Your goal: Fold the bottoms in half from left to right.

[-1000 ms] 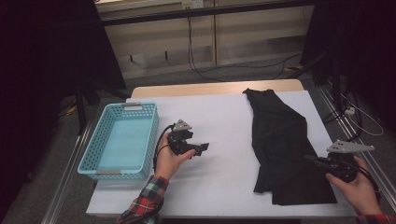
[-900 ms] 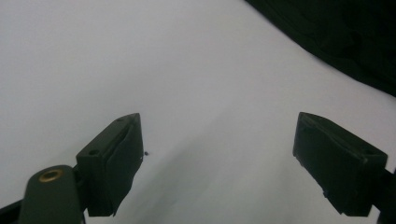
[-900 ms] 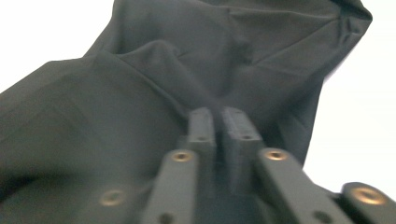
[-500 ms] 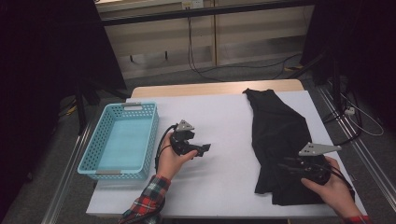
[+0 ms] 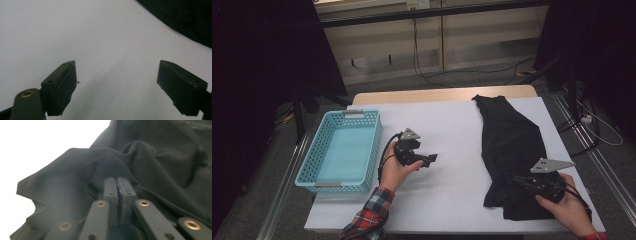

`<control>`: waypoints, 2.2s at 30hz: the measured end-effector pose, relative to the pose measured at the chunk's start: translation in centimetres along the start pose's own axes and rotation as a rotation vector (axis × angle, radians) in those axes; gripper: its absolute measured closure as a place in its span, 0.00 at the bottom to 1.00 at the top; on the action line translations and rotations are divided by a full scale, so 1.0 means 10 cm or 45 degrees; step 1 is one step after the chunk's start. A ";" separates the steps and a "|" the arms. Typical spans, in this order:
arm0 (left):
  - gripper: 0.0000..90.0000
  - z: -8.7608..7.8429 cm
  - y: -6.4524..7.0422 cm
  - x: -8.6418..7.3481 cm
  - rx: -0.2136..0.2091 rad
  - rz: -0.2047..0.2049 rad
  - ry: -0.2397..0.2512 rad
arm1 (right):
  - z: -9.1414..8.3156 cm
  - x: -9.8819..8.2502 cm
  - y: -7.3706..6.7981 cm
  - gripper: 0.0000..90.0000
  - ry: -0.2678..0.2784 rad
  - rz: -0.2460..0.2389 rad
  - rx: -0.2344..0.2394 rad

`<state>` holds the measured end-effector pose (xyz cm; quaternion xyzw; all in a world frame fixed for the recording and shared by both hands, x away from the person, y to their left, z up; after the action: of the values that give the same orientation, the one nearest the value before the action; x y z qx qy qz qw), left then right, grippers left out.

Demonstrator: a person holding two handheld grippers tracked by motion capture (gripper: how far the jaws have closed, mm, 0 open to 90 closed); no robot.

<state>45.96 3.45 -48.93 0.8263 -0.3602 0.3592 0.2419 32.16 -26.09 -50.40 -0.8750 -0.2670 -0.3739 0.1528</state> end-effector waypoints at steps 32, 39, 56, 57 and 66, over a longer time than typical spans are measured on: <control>0.18 0.00 -0.02 -0.01 0.008 0.000 -0.006 | -0.04 -0.09 -0.12 1.00 -0.024 0.025 0.036; 0.18 0.01 -0.03 0.00 0.003 -0.001 -0.008 | -0.28 -0.15 -0.01 1.00 0.039 0.076 0.003; 0.18 0.07 -0.03 0.01 0.002 0.015 -0.021 | -0.98 -0.44 0.18 1.00 0.138 0.145 -0.129; 0.18 0.07 -0.04 0.01 0.003 0.017 -0.023 | -1.02 -0.46 0.19 1.00 0.135 0.152 -0.141; 0.18 0.05 -0.03 0.00 0.003 0.016 -0.023 | -1.00 -0.39 0.32 0.77 0.133 0.138 -0.213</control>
<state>46.40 3.35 -49.31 0.8275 -0.3671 0.3538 0.2352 26.05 -34.75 -46.81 -0.8771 -0.1789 -0.4313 0.1129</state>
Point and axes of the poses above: each handheld gripper's, and its own axes: z roughly forward along the jaws, x roughly out of its top, y roughly to its right, the point moved 9 cm from there along z, roughly forward along the jaws, and after that the axes turned 1 degree about y, right-handed, at the moved point
